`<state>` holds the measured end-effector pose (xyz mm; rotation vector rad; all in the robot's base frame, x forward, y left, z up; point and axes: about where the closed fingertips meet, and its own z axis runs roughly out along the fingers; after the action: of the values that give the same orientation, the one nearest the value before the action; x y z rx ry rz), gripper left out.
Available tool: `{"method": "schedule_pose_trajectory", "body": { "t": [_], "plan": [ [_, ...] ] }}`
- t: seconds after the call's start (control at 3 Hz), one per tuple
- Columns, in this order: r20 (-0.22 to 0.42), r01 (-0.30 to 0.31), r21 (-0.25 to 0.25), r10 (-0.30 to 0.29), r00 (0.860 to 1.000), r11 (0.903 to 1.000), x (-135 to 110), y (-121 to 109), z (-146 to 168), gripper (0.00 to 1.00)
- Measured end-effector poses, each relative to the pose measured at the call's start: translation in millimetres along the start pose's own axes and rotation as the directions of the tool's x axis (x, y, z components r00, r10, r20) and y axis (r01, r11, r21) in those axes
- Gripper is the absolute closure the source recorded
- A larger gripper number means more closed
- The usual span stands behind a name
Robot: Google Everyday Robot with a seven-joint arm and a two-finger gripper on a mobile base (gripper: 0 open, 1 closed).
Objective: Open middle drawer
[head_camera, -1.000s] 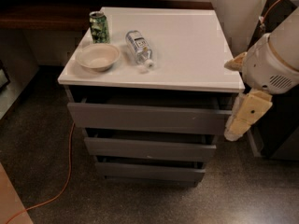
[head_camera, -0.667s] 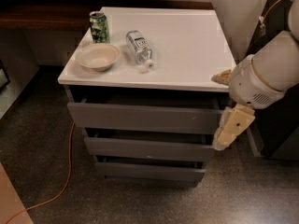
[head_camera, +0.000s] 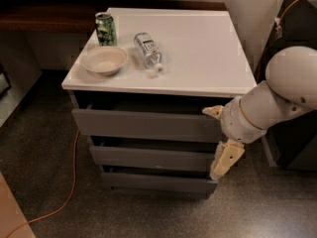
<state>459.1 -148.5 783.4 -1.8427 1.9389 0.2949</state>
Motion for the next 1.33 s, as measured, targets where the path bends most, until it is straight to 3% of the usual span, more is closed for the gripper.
{"method": "schedule_pose_trajectory", "body": {
  "t": [0.33, 0.67, 1.0, 1.33],
  "plan": [
    [0.027, 0.043, 0.008, -0.044, 0.999, 0.999, 15.0, -6.0, 33.4, 0.0],
    [0.01, 0.083, -0.007, -0.083, 0.997, 0.9965, 28.3, -5.8, 58.4, 0.0],
    [0.01, 0.083, -0.007, -0.083, 0.997, 0.9966, 28.4, -5.7, 58.5, 0.0],
    [-0.039, 0.063, -0.033, -0.064, 0.997, 0.9975, 41.2, 2.6, 81.3, 0.0]
  ]
}}
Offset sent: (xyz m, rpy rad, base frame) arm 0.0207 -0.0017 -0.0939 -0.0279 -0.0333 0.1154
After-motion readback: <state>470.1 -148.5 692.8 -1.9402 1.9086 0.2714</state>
